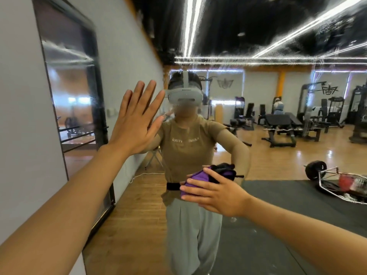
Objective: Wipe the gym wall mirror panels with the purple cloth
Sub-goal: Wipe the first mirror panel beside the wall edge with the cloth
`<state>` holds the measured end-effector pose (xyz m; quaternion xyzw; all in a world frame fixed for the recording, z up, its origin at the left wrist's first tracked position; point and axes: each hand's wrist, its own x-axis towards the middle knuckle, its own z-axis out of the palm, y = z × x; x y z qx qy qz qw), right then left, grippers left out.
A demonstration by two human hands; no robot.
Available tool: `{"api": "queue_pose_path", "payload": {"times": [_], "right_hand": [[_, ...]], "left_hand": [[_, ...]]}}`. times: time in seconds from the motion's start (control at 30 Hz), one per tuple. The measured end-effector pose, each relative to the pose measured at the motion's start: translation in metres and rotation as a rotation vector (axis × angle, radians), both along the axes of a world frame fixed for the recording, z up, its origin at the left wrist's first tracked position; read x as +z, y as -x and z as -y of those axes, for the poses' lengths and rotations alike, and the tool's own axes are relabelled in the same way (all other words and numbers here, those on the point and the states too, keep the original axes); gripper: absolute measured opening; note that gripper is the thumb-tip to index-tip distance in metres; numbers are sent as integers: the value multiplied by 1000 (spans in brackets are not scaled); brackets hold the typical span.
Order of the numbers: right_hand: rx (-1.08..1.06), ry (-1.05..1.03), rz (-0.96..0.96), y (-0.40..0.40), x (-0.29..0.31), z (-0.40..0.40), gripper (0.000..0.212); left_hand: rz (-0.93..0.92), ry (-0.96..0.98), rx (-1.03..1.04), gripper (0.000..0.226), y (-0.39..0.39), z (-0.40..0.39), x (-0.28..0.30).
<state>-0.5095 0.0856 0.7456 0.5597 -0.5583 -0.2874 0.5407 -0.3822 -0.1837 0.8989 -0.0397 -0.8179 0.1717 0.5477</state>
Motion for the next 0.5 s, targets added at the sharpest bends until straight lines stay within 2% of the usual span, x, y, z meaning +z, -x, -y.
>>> {"api": "queue_pose_path", "payload": {"times": [0.07,0.1,0.3,0.4,0.5], "right_hand": [[25,-37,15,2,32,-1,58],[34,10,46,1,55,-1,57],[46,712,217,2,215,-1,54],[38,929,326,1,234,8,55],[65,962,285,-6,206,25,55]], "left_hand": [[11,3,-2,63,1,0,0],[15,6,4,63,1,0,0],[28,28,58,62,1,0,-1],[54,48,63,62,-1,2,1],[75,57,58,63,-4,4,1]]}}
